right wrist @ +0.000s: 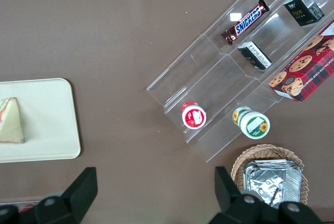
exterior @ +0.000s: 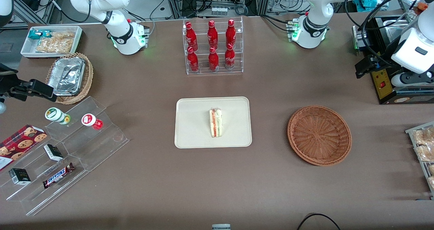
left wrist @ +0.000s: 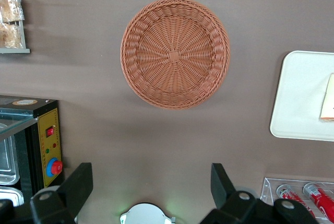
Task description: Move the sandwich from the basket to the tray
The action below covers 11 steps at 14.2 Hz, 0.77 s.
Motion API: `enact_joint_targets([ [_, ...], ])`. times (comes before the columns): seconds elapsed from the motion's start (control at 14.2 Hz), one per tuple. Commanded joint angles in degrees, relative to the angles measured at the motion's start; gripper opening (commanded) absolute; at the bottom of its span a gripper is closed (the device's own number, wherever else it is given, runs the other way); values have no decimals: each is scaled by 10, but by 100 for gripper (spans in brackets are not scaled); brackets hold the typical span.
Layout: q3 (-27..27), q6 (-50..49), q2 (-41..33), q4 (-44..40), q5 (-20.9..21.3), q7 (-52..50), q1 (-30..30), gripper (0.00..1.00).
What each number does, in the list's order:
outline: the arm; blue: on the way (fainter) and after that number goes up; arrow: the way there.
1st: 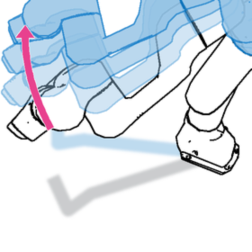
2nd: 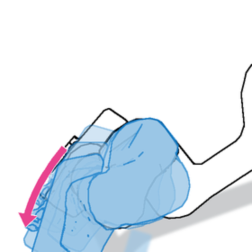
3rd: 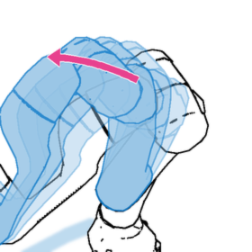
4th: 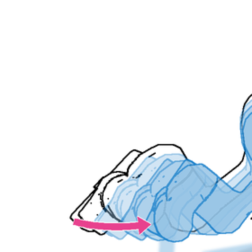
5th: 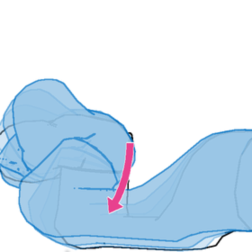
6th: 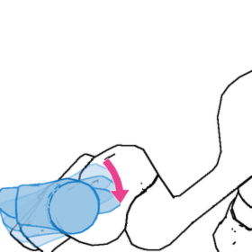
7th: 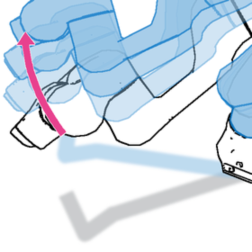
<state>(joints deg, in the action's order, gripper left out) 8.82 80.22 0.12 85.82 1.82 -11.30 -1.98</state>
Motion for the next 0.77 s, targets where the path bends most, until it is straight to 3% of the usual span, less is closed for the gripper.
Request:
enact_joint_targets([
  [0.0,2,-1,-3,-4,6,-2,-4,100],
  [0.7,2,14,-2,-5,-23,4,-22,100],
])
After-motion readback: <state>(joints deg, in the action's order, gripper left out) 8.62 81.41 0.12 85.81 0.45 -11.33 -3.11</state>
